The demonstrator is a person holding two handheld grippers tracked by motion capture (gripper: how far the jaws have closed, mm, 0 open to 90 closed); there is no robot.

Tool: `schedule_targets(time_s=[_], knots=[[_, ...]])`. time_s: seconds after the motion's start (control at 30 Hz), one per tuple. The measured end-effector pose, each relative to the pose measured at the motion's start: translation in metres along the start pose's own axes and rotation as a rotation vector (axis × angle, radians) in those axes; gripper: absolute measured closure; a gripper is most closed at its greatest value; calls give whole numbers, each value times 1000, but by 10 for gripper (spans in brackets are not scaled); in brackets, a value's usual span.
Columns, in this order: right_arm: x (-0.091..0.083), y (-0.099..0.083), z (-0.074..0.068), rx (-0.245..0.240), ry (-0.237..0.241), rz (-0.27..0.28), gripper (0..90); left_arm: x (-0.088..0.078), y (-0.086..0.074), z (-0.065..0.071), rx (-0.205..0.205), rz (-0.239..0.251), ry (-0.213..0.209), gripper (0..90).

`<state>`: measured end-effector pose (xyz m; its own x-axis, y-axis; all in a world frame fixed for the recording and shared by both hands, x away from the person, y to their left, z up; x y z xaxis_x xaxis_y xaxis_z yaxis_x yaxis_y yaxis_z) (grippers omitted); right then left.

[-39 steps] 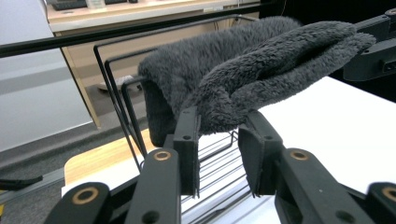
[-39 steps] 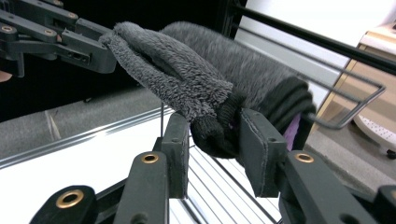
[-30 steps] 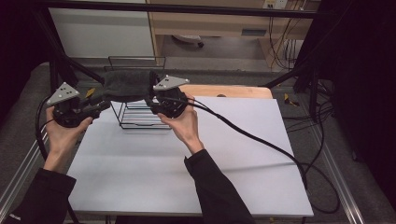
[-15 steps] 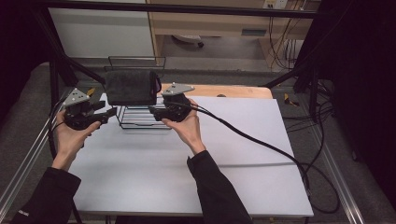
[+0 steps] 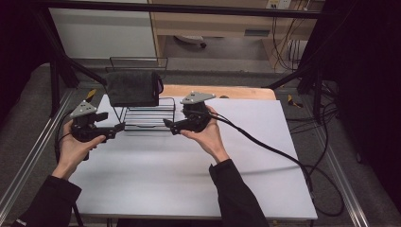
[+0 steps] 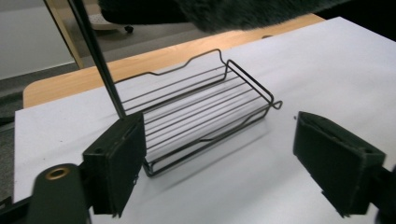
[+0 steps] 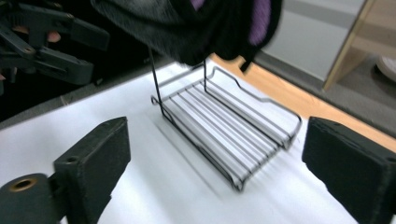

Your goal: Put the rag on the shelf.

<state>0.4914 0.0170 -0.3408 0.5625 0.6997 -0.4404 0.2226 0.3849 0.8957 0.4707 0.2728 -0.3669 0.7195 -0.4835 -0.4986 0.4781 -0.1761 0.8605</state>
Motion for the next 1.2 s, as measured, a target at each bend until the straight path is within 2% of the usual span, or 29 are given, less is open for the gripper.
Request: schedule_targets(time_s=[0.27, 0.5, 0.67, 0.83, 1.0, 1.2], knots=[[-38, -24, 17, 62, -20, -14, 19, 1, -7, 15, 13, -15, -18, 64], [-74, -50, 32, 88, -23, -15, 6, 2, -16, 34, 22, -10, -64, 63], [-95, -74, 40, 111, -43, -15, 6, 5, -28, 46, 33, -6, -88, 78], [-109, -103, 45, 131, -43, -18, 6, 7, -41, 57, 37, 2, -118, 84], [-118, -135, 50, 162, -51, -44, 6, 12, -59, 63, 43, -19, -125, 84], [-124, -170, 52, 180, -58, -91, 6, 19, -81, 63, 54, -58, -126, 84]])
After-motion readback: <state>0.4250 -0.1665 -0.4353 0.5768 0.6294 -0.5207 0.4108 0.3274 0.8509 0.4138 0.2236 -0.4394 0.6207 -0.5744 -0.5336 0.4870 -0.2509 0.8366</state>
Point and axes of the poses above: each handheld gripper's, and its own axes: x roughly forward along the jaws, y roughly out of its top, z roughly to its right, the point moved 7 cm from there along x, roughly forward along the jaws, and after that the axes turned 5 degrees about -x, right-handed, at the moved point
